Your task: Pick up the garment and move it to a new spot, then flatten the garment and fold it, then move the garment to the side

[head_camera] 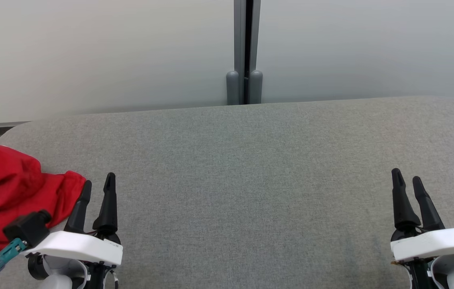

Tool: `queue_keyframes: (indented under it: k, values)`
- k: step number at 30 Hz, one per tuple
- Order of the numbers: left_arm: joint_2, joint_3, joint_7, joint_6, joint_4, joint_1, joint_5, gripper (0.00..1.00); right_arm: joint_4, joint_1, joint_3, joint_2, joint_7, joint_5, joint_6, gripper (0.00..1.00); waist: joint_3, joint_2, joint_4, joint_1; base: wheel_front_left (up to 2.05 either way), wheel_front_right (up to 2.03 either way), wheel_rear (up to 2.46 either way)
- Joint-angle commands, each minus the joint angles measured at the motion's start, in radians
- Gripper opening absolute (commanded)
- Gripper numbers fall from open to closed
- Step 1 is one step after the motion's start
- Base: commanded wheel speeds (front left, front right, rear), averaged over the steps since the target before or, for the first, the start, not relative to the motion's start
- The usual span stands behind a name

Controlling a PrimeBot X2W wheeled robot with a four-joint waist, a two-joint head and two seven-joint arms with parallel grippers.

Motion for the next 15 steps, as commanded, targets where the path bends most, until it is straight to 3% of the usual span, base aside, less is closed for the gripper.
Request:
queue_keyframes:
  k: [1, 15]
  values:
    - [0.011, -0.003, -0.010, 0.005, -0.010, -0.008, 0.036, 1.00, -0.010, -0.003, 0.007, -0.009, -0.013, -0.041, 0.000, 1.00, -0.002, 0.0000, 0.001, 0.0000, 0.00, 0.00, 0.00]
    - [0.025, -0.031, -0.051, 0.019, 0.026, 0.013, 0.222, 1.00, 0.006, 0.017, 0.015, -0.006, -0.027, -0.226, 0.000, 1.00, -0.011, 0.0000, 0.000, 0.0000, 0.00, 0.00, 0.00]
